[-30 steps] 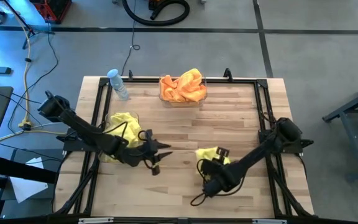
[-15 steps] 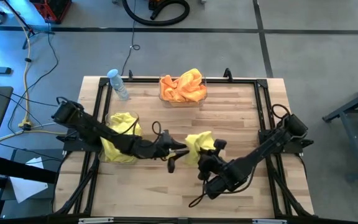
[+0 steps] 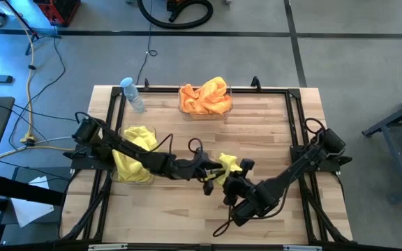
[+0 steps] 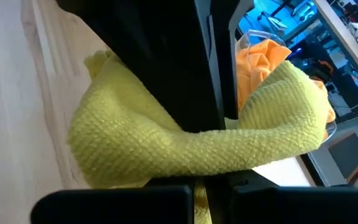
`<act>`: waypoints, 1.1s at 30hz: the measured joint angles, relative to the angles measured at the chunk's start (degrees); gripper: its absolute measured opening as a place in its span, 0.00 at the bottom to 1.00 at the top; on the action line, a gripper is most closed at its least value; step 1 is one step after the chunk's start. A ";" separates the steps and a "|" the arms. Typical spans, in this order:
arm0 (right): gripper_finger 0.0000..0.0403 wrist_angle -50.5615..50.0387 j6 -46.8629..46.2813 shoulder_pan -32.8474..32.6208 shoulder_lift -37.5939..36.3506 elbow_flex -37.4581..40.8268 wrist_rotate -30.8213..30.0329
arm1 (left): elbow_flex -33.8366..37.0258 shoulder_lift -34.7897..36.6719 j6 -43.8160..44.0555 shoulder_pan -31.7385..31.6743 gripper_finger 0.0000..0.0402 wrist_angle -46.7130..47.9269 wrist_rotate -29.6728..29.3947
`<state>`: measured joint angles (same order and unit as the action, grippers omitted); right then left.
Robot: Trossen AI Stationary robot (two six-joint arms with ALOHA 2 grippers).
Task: Sort microfiber towel by color & place in baskets
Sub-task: Put the yellow microfiber towel into the bottom transparent bin
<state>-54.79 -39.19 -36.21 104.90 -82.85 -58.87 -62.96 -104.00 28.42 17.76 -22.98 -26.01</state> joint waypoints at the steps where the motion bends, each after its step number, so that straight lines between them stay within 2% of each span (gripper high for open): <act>1: 0.01 -0.19 -0.81 -0.08 -0.02 0.00 -0.02 | -0.02 -0.03 -0.02 0.00 0.26 0.20 0.08; 4: 0.01 -2.00 -3.59 -0.43 -0.02 0.00 0.26 | -0.08 0.25 -0.03 -0.19 0.19 1.50 0.85; 8: 0.02 -3.14 -7.62 -0.48 -0.02 0.72 2.04 | -0.02 0.14 -3.03 -0.24 0.03 2.19 2.56; 12: 0.06 -3.15 -13.21 -0.65 -0.02 2.81 1.82 | 0.12 0.57 -4.80 -0.29 0.01 3.69 3.19; 16: 0.13 -3.01 -20.07 -1.48 -0.26 6.04 -0.07 | 0.36 4.04 -5.20 -0.20 0.00 10.38 2.45; 22: 0.26 -3.74 -34.57 -5.24 -0.28 12.87 -5.39 | 0.30 12.79 -5.43 1.28 0.00 23.22 -3.56; 26: 0.33 -5.23 -45.35 -7.55 -0.51 17.50 -6.33 | 0.20 20.64 -2.64 2.77 0.00 33.66 -8.41; 30: 0.37 -7.80 -57.87 -8.98 -0.83 22.46 -9.76 | 0.22 28.91 1.73 5.23 0.00 43.43 -14.21; 33: 0.38 -8.70 -65.22 -10.02 -2.63 26.85 -8.25 | -2.24 34.42 6.79 7.26 0.00 53.46 -17.06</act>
<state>-63.49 -104.41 -46.23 102.27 -56.00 -67.12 -65.20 -69.58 35.21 25.02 30.49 -43.07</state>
